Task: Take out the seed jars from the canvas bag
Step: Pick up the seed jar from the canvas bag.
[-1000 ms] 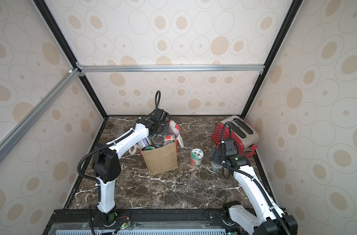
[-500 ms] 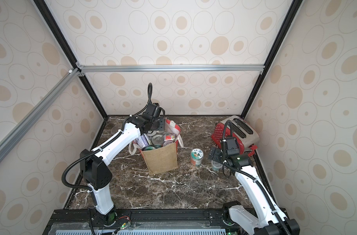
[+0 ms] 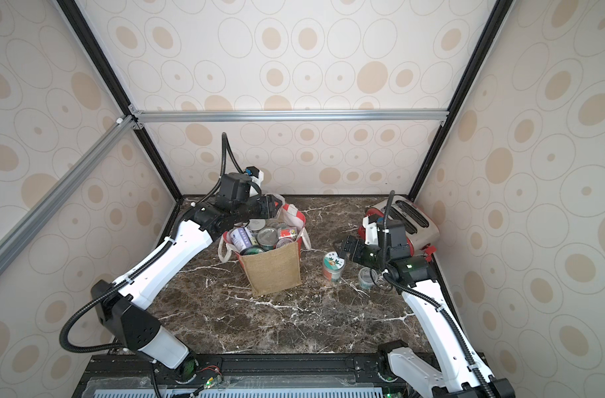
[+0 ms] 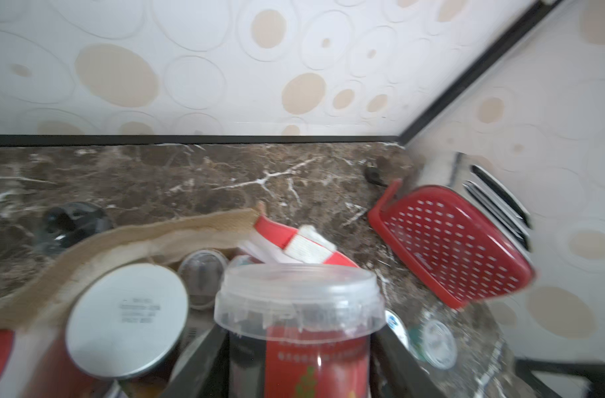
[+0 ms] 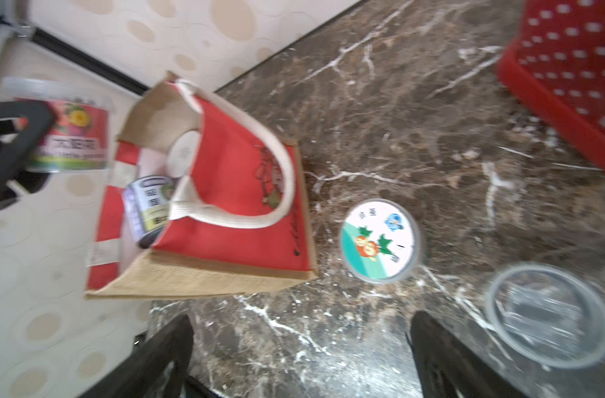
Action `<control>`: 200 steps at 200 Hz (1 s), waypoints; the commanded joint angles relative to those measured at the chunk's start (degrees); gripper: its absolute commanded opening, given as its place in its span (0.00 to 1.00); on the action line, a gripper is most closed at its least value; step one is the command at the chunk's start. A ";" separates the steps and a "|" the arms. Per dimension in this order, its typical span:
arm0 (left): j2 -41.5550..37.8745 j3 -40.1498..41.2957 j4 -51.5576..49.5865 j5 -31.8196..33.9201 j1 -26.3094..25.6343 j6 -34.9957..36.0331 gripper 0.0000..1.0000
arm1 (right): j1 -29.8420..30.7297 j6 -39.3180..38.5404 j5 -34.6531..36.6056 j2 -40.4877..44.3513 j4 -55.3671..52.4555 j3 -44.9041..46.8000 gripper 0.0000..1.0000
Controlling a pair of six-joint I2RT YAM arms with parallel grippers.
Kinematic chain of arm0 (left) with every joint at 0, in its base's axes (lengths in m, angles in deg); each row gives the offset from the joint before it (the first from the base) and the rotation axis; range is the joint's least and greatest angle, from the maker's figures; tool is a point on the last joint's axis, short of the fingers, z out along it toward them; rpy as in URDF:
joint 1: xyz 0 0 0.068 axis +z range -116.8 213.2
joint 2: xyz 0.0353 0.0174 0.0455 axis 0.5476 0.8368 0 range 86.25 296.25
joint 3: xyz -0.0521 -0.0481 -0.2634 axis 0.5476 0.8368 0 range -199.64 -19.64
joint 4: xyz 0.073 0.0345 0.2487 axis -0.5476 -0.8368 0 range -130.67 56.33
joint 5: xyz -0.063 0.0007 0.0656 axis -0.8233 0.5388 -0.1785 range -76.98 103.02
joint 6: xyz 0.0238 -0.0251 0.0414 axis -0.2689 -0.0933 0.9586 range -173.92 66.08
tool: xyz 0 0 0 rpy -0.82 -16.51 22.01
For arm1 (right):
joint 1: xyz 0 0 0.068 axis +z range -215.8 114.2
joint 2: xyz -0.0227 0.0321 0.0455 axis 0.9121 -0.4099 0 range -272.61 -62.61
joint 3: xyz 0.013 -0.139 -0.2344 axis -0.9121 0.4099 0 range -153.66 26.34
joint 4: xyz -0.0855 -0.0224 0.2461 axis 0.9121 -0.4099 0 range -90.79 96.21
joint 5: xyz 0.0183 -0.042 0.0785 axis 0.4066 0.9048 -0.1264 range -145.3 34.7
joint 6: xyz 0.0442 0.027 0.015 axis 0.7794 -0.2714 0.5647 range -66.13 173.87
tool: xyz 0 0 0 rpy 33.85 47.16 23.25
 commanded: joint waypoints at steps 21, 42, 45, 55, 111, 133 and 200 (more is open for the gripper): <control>-10.91 13.12 21.98 -14.03 -2.06 2.55 0.58 | 0.66 8.91 -15.59 -3.39 8.08 -5.84 1.00; -15.09 18.50 27.69 -14.58 -3.75 4.19 0.59 | 1.01 12.60 -18.80 -5.00 9.40 -8.83 1.00; -15.49 19.05 28.34 -14.49 -3.99 4.39 0.58 | 1.10 13.14 -19.18 -5.12 9.71 -9.11 1.00; -16.51 20.71 30.07 -14.39 -5.04 5.09 0.58 | 1.41 14.85 -20.23 -5.41 11.26 -10.05 1.00; -16.27 21.60 31.21 -10.84 -11.65 9.80 0.58 | 5.95 17.93 -22.94 -10.18 12.70 -16.39 1.00; -15.33 20.57 30.21 -9.42 -13.36 10.69 0.57 | 8.56 16.74 -21.87 -11.76 11.91 -18.25 1.00; -13.86 19.29 28.61 -8.30 -15.49 11.85 0.57 | 13.39 14.31 -22.50 -16.23 9.43 -19.47 0.92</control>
